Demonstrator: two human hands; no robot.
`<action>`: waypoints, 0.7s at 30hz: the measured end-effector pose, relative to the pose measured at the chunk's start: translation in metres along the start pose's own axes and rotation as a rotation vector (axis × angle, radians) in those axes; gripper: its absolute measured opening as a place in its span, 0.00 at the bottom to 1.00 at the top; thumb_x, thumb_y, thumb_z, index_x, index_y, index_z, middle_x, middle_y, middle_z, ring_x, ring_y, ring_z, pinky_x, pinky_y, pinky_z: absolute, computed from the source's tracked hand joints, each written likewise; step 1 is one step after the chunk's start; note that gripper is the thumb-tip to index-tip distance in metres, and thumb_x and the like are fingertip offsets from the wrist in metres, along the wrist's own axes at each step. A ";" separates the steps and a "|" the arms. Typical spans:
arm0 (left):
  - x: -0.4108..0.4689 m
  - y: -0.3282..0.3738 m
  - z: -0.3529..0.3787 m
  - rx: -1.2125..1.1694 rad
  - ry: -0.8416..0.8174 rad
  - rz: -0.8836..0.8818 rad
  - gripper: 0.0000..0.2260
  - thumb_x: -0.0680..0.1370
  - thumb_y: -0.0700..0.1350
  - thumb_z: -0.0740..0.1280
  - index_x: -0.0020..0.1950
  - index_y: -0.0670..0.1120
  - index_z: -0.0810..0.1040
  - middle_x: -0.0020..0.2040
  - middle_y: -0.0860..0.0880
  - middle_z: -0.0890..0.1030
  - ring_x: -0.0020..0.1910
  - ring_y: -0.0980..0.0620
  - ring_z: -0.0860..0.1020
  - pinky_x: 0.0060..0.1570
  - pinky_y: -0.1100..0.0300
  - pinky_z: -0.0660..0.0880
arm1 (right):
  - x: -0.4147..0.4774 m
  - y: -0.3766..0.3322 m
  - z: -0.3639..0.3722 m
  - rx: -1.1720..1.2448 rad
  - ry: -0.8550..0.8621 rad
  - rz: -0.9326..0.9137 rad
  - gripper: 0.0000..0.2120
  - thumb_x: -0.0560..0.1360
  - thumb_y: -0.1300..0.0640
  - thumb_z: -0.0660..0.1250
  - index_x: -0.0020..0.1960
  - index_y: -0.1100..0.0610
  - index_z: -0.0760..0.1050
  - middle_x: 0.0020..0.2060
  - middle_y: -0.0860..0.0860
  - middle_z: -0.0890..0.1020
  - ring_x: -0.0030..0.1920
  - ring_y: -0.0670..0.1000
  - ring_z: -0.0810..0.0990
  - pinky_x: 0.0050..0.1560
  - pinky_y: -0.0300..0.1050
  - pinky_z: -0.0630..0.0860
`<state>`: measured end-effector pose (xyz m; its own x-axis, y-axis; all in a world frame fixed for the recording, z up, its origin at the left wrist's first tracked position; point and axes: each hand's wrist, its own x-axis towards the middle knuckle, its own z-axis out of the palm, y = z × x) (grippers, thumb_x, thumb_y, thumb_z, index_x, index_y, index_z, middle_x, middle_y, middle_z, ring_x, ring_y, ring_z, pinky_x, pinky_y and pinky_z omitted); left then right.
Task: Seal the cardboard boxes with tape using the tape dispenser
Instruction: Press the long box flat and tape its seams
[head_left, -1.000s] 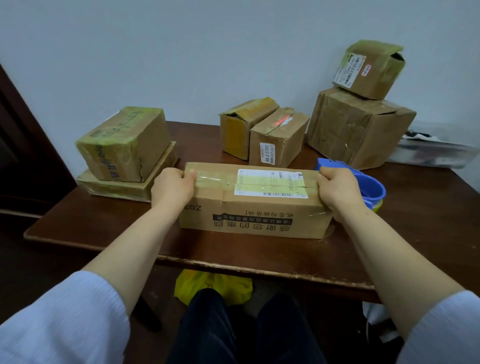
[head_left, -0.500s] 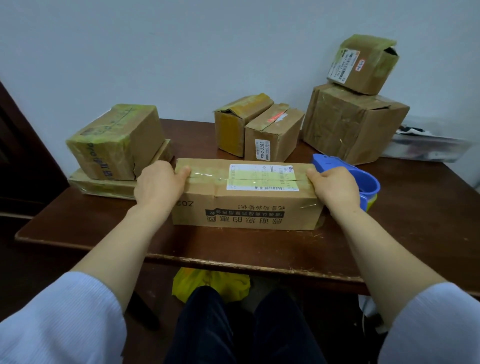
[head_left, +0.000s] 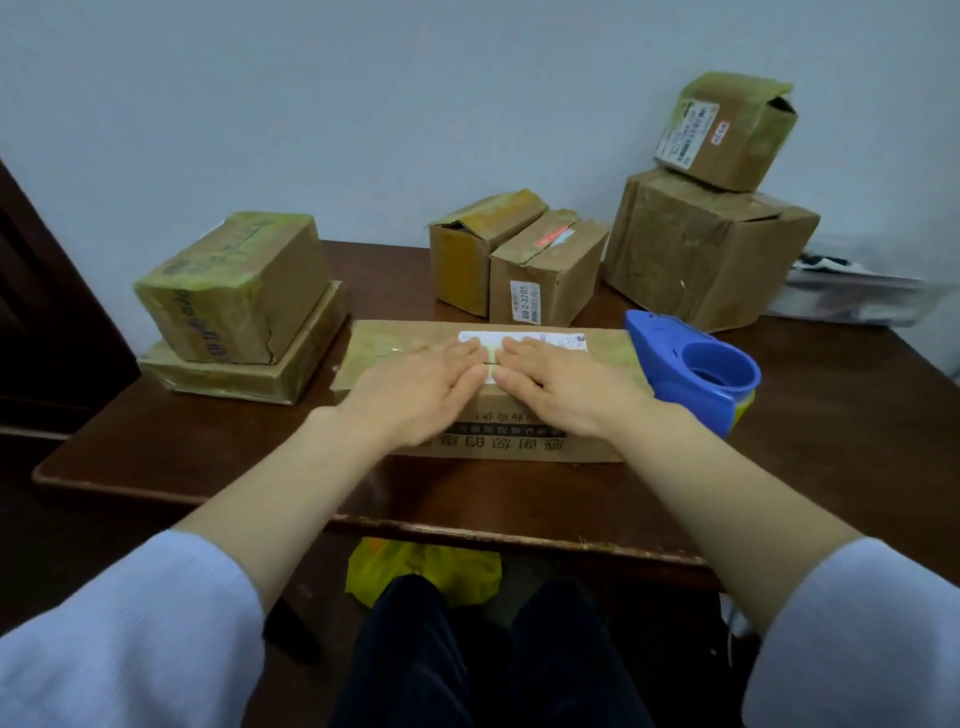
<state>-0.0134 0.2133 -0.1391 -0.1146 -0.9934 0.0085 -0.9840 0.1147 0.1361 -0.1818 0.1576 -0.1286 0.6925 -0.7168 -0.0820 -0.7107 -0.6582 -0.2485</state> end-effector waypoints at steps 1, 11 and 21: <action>-0.003 -0.006 -0.001 0.006 -0.001 -0.013 0.23 0.84 0.55 0.46 0.78 0.52 0.55 0.78 0.56 0.55 0.76 0.57 0.54 0.74 0.59 0.50 | -0.002 0.008 0.001 0.005 0.025 0.026 0.23 0.82 0.44 0.47 0.74 0.47 0.62 0.76 0.44 0.58 0.75 0.47 0.56 0.73 0.51 0.59; -0.011 -0.001 0.002 0.050 0.149 -0.008 0.24 0.83 0.56 0.48 0.77 0.49 0.60 0.77 0.51 0.60 0.76 0.54 0.57 0.73 0.61 0.49 | -0.015 0.015 0.004 -0.085 0.272 0.047 0.19 0.82 0.47 0.51 0.67 0.49 0.72 0.67 0.48 0.74 0.69 0.51 0.68 0.67 0.50 0.65; -0.030 -0.030 -0.004 0.070 0.216 -0.165 0.27 0.78 0.67 0.49 0.70 0.56 0.72 0.72 0.57 0.69 0.72 0.55 0.65 0.67 0.55 0.66 | -0.050 0.052 0.000 -0.064 0.409 0.252 0.17 0.81 0.48 0.55 0.60 0.51 0.80 0.64 0.46 0.77 0.66 0.49 0.70 0.58 0.48 0.72</action>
<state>0.0205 0.2400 -0.1395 0.0725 -0.9763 0.2041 -0.9948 -0.0563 0.0843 -0.2535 0.1597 -0.1368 0.4014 -0.8789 0.2577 -0.8649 -0.4563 -0.2090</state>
